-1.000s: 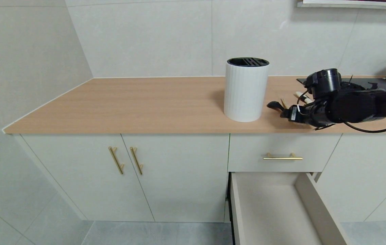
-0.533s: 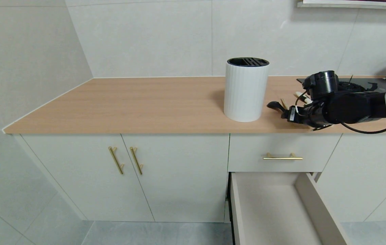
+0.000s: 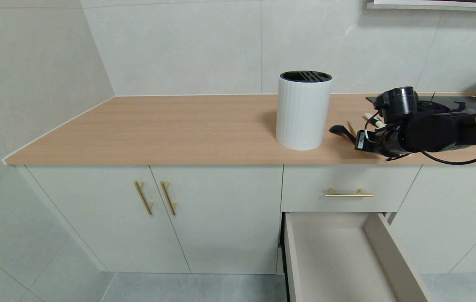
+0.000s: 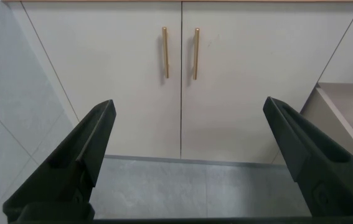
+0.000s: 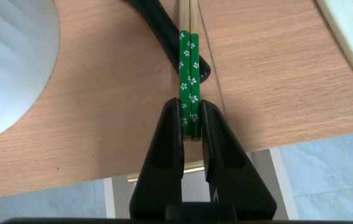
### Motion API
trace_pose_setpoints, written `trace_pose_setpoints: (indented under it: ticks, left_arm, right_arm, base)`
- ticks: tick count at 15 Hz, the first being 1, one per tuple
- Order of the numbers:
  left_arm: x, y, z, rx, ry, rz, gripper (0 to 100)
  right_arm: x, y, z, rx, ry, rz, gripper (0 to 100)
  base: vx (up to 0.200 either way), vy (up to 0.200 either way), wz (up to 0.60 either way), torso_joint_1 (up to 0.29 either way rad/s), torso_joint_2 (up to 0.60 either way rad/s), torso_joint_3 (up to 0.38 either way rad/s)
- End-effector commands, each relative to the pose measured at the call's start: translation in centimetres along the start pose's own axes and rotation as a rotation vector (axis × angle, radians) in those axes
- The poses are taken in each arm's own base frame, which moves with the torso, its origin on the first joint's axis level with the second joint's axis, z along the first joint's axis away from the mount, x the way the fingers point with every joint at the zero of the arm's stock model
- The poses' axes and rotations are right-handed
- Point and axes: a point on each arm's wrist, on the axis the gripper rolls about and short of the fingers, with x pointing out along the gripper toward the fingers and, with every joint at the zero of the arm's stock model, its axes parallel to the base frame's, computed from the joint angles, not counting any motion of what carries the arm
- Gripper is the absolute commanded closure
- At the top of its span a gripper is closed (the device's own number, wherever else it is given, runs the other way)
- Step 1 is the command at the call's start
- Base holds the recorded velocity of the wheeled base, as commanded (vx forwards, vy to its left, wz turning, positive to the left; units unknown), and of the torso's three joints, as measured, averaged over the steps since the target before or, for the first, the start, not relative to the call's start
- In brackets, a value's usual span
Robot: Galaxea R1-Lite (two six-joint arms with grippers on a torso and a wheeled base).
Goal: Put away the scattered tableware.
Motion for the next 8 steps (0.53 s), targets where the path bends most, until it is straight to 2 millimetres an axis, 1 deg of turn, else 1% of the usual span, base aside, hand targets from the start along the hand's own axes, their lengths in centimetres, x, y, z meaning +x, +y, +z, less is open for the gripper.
trace_pose_setpoints:
  ticks: [1,3,6,7,8]
  left_arm:
    - [0.0,0.0,0.0,0.000,0.001,0.000,0]
    - [0.0,0.0,0.0,0.000,0.001,0.000,0]
    - [0.0,0.0,0.0,0.000,0.001,0.000,0]
    - [0.0,0.0,0.0,0.000,0.001,0.000,0]
    - [0.0,0.0,0.0,0.000,0.001,0.000,0]
  right_arm:
    - [-0.6,0.0,0.4,0.004,-0.015,-0.003,100]
    - [-1.8,-0.2,1.1,0.014,-0.042,-0.016,100]
    - [-6.7,-1.3,2.1,0.037,-0.078,0.008,100]
    - [-7.4,-1.4,2.2,0.038,-0.083,0.012,100]
    - [-10.6,-2.2,1.7,0.034,-0.087,0.028,100]
  base:
    - [0.000,0.000,0.00,0.000,0.00,0.000]
    - [0.000,0.000,0.00,0.000,0.00,0.000]
    - [0.000,0.000,0.00,0.000,0.00,0.000]
    - [0.000,0.000,0.00,0.000,0.00,0.000]
    - [0.000,0.000,0.00,0.000,0.00,0.000]
